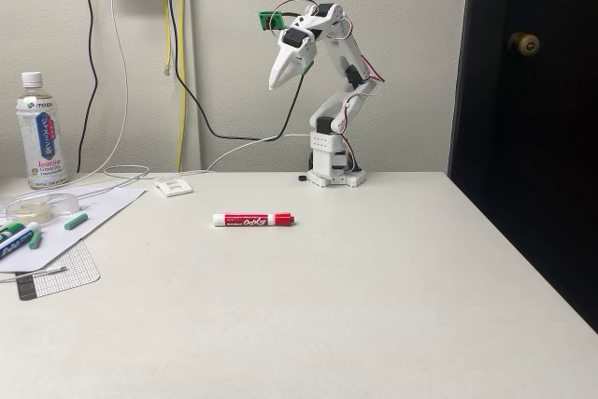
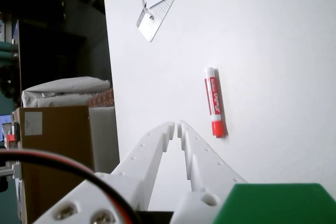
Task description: Pick up the red marker.
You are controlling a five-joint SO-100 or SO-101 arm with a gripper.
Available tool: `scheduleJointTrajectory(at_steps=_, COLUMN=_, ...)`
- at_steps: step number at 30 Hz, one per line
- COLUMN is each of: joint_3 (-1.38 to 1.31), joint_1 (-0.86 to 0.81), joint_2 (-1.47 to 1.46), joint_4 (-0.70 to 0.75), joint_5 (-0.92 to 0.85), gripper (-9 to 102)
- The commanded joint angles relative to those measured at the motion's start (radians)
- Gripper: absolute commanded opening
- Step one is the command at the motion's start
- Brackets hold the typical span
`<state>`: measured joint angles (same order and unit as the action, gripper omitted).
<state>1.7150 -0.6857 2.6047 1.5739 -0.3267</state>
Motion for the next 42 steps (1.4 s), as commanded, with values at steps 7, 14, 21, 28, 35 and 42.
scheduleJointTrajectory(at_steps=7, joint_3=-0.04, joint_1=0.081, joint_2=-0.012, joint_4=-0.026, joint_5=0.044, gripper=0)
scheduleJointTrajectory(at_steps=14, joint_3=-0.029, joint_1=0.259, joint_2=-0.018, joint_4=-0.029, joint_5=0.121, gripper=0)
scheduleJointTrajectory(at_steps=21, joint_3=-0.029, joint_1=0.437, joint_2=-0.054, joint_4=-0.046, joint_5=0.19, gripper=0)
scheduleJointTrajectory(at_steps=28, joint_3=-0.029, joint_1=0.592, joint_2=-0.078, joint_4=-0.064, joint_5=0.252, gripper=0)
scheduleJointTrajectory(at_steps=35, joint_3=-0.029, joint_1=0.736, joint_2=-0.087, joint_4=-0.097, joint_5=0.302, gripper=0)
scheduleJointTrajectory(at_steps=42, joint_3=-0.028, joint_1=0.862, joint_2=-0.098, joint_4=-0.13, joint_5=0.359, gripper=0)
